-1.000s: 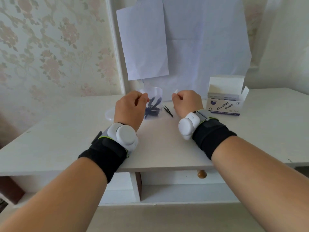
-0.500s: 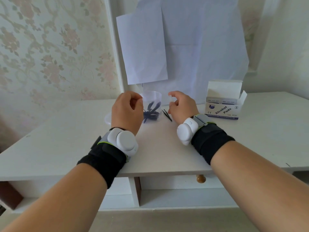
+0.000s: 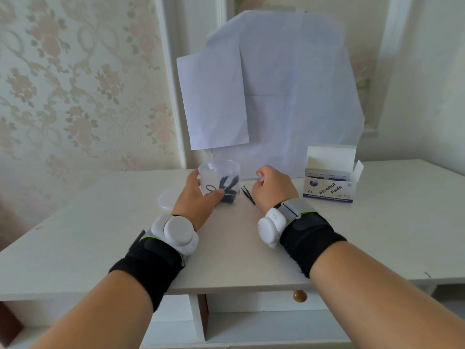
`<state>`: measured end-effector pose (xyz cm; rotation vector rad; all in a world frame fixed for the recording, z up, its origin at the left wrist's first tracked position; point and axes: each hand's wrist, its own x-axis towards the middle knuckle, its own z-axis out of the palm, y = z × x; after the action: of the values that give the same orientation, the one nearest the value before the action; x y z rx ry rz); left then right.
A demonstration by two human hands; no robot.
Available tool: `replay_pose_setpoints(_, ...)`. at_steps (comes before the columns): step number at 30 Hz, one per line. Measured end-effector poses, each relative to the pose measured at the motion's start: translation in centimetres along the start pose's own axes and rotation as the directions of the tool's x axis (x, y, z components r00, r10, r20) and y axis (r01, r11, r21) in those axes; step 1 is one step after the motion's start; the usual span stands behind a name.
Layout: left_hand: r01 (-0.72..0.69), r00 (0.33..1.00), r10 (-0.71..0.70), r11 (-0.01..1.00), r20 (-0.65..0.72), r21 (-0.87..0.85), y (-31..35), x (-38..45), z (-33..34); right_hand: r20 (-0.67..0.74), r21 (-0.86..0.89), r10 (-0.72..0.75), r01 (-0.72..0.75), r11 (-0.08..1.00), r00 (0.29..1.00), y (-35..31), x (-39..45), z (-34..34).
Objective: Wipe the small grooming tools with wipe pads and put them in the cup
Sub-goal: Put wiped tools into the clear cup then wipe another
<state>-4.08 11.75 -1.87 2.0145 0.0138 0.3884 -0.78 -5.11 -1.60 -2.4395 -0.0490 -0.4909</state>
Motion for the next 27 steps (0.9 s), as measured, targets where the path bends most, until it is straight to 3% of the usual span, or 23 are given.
replay_pose_setpoints(6,-0.003,0.999,0.010,0.984,-0.040,0.181,-0.7,0.5,0.1,0.216,-0.106,0.049,-0.026,0.994,0.975,-0.3,-0.1,0.2)
replay_pose_setpoints(12,0.122,0.956,0.006,0.901,-0.292,0.417,-1.4,1.0,-0.8,0.225,-0.210,0.071,-0.023,0.977,0.972,-0.6,-0.2,0.4)
replay_pose_setpoints(15,0.222,0.968,-0.109,0.794,-0.226,0.565,-1.9,1.0,-0.8,0.248,-0.229,0.071,-0.013,0.973,0.966,-0.6,-0.1,0.8)
replay_pose_setpoints(18,0.197,0.979,-0.177,0.731,-0.098,0.653,-1.8,1.0,-0.8,0.267,-0.207,0.044,0.012,0.978,0.963,-0.6,0.0,1.0)
replay_pose_setpoints(27,0.110,0.992,-0.122,0.775,-0.023,0.622,-1.3,0.7,-0.7,0.125,-0.128,-0.093,0.109,0.986,0.988,-0.7,-0.8,0.4)
